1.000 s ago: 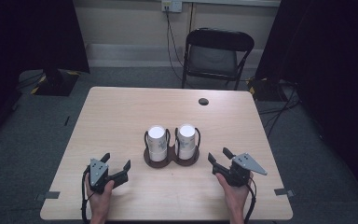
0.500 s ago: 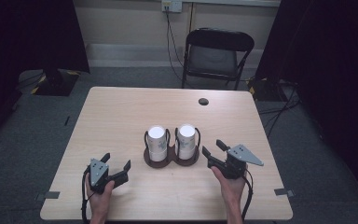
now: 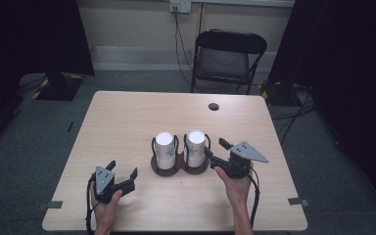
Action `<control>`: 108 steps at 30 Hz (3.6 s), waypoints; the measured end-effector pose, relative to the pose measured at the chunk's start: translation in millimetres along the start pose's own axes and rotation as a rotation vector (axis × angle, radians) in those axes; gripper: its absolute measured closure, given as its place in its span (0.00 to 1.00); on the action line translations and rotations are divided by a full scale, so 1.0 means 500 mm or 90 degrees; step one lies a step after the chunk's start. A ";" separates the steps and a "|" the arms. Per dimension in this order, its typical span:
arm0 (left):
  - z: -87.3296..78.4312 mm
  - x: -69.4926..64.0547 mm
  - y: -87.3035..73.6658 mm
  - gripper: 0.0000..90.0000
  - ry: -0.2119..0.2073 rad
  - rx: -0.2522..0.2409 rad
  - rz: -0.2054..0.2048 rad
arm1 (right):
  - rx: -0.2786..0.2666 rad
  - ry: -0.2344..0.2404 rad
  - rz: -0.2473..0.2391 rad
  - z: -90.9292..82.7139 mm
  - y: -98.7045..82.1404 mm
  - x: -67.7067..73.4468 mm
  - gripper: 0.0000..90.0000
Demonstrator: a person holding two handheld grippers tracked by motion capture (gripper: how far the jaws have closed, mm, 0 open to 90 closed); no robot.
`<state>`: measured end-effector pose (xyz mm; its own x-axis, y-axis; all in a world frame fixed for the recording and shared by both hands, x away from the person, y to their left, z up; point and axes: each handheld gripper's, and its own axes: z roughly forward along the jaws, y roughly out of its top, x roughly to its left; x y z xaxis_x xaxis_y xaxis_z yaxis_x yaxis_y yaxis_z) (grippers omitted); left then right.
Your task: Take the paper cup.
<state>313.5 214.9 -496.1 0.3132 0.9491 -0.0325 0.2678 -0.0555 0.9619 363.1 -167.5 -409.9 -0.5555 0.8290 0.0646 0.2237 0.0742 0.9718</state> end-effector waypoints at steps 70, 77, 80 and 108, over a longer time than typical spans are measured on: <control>-0.003 0.004 -0.002 0.18 -0.013 -0.009 -0.009 | 0.066 0.036 -0.057 0.141 0.015 0.021 0.39; -0.003 0.003 -0.001 0.18 -0.013 -0.007 -0.007 | 0.065 0.037 -0.057 0.140 0.020 0.022 0.40; -0.003 0.003 -0.001 0.18 -0.015 -0.008 -0.008 | 0.061 0.035 -0.057 0.139 0.024 0.022 0.40; -0.003 -0.002 -0.001 0.18 -0.025 -0.006 0.016 | 0.050 0.043 -0.058 0.122 0.058 0.023 0.41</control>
<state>311.6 214.5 -496.2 0.3548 0.9347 -0.0190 0.2505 -0.0755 0.9652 412.0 -122.3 -394.6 -0.6283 0.7779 -0.0061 0.2300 0.1933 0.9538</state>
